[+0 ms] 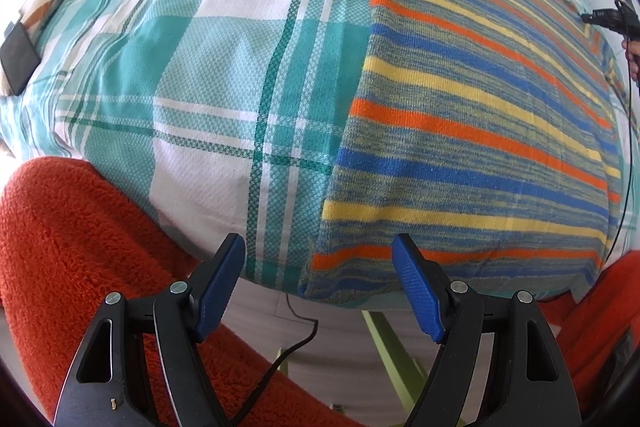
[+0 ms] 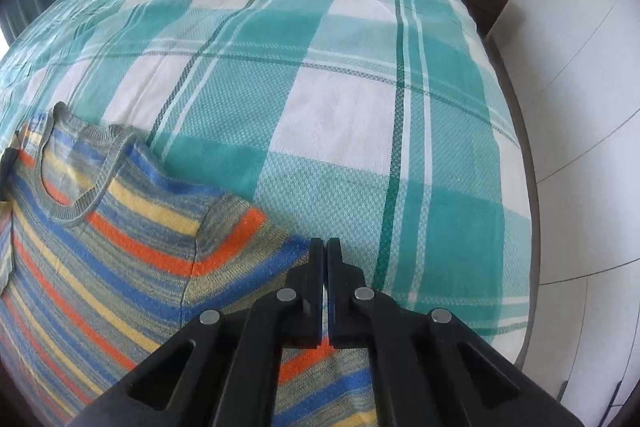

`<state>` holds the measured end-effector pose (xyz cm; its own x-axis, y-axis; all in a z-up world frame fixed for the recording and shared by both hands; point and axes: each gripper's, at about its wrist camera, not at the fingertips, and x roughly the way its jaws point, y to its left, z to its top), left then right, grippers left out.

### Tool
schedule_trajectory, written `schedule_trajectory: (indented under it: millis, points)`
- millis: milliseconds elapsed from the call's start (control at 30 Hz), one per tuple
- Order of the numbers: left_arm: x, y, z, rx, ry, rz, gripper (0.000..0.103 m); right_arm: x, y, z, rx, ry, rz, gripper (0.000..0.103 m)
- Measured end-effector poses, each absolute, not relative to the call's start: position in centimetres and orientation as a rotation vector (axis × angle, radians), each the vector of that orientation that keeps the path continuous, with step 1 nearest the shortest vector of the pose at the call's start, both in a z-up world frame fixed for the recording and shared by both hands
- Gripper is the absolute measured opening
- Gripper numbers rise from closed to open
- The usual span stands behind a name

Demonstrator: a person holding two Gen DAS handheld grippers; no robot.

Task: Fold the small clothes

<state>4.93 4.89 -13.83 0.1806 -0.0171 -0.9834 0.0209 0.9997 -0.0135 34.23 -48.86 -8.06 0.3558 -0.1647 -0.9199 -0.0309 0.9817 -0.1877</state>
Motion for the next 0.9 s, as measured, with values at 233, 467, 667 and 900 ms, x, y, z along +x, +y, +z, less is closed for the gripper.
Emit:
schedule_trajectory:
  millis: [233, 467, 667, 900]
  points:
    - [4.7, 4.1, -13.7, 0.018, 1.381, -0.039, 0.078, 32.9, -51.4, -7.5, -0.073, 1.149, -0.110, 0.050]
    - [4.5, 4.5, -13.3, -0.012, 1.365, -0.050, 0.078, 19.8, -64.9, -1.3, 0.421, 0.956, -0.303, 0.052]
    - [4.0, 3.6, -13.2, 0.017, 1.363, -0.073, 0.078, 7.4, -70.3, -5.9, 0.894, 0.992, -0.448, 0.052]
    - [3.1, 2.9, -12.2, 0.043, 1.338, -0.074, 0.078, 3.2, -69.1, -10.6, 1.284, 0.826, -0.355, 0.046]
